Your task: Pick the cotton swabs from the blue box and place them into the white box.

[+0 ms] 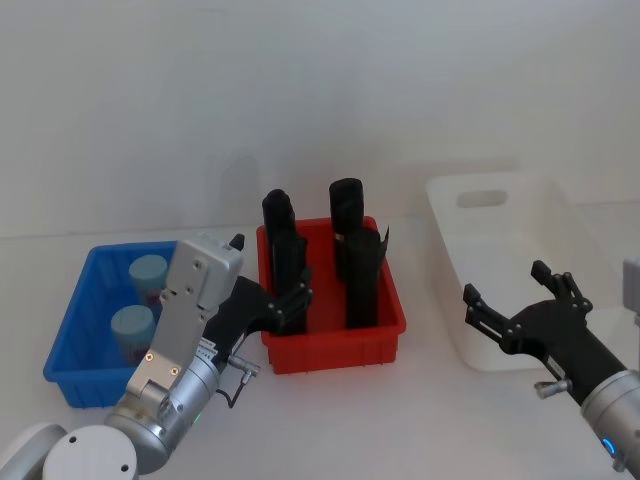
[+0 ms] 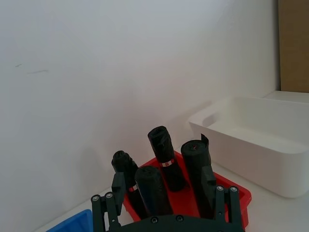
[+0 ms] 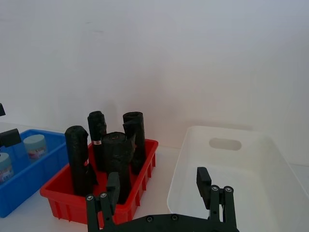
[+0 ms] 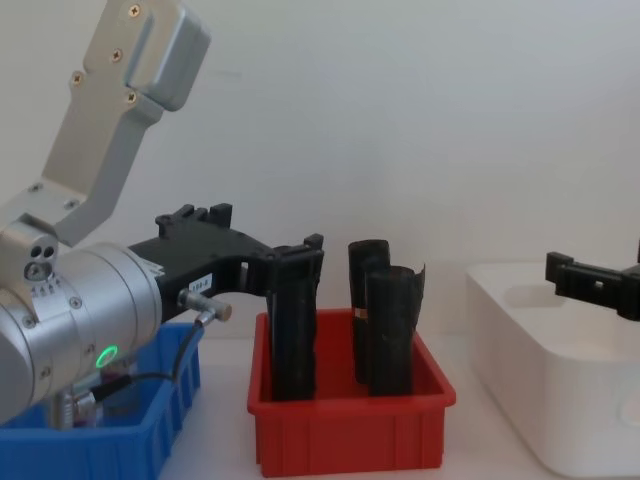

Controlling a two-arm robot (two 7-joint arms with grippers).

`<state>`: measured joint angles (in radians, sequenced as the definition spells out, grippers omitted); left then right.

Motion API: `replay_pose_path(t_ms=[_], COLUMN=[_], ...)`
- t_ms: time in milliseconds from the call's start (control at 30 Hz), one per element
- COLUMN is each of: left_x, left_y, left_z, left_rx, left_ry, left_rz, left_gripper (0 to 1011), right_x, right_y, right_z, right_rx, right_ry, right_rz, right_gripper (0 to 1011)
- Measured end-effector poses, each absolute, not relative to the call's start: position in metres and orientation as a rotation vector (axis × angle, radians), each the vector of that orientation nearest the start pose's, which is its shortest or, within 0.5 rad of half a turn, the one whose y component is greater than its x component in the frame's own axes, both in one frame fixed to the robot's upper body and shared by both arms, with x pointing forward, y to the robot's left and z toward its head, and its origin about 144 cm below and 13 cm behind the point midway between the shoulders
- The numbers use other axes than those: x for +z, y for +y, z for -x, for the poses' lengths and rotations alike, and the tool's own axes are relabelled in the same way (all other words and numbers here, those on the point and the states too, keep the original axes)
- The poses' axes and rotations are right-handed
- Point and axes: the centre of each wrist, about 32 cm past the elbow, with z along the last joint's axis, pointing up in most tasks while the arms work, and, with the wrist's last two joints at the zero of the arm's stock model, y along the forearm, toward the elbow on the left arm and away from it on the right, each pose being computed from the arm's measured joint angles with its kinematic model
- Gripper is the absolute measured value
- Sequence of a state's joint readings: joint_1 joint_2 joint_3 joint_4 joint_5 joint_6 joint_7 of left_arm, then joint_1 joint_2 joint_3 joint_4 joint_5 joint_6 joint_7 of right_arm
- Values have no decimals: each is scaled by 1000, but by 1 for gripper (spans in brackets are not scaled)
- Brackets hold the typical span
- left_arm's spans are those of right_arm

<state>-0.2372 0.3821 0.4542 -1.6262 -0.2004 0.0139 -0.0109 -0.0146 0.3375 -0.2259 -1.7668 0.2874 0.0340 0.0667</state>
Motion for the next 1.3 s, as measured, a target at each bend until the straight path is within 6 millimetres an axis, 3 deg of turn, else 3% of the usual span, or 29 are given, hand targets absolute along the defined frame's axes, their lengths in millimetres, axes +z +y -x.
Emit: replay_pose_path(t_ms=[1300], left_x=[1204], left_y=[198], left_z=[-492], left_rx=[1124], left_ry=[-268], left_rz=[-61], left_gripper=[1000], right_x=[1189], right_y=[-237], right_z=[-443], right_rx=[-1229], right_ry=[-75], right_rz=[-26], right_gripper=[1002])
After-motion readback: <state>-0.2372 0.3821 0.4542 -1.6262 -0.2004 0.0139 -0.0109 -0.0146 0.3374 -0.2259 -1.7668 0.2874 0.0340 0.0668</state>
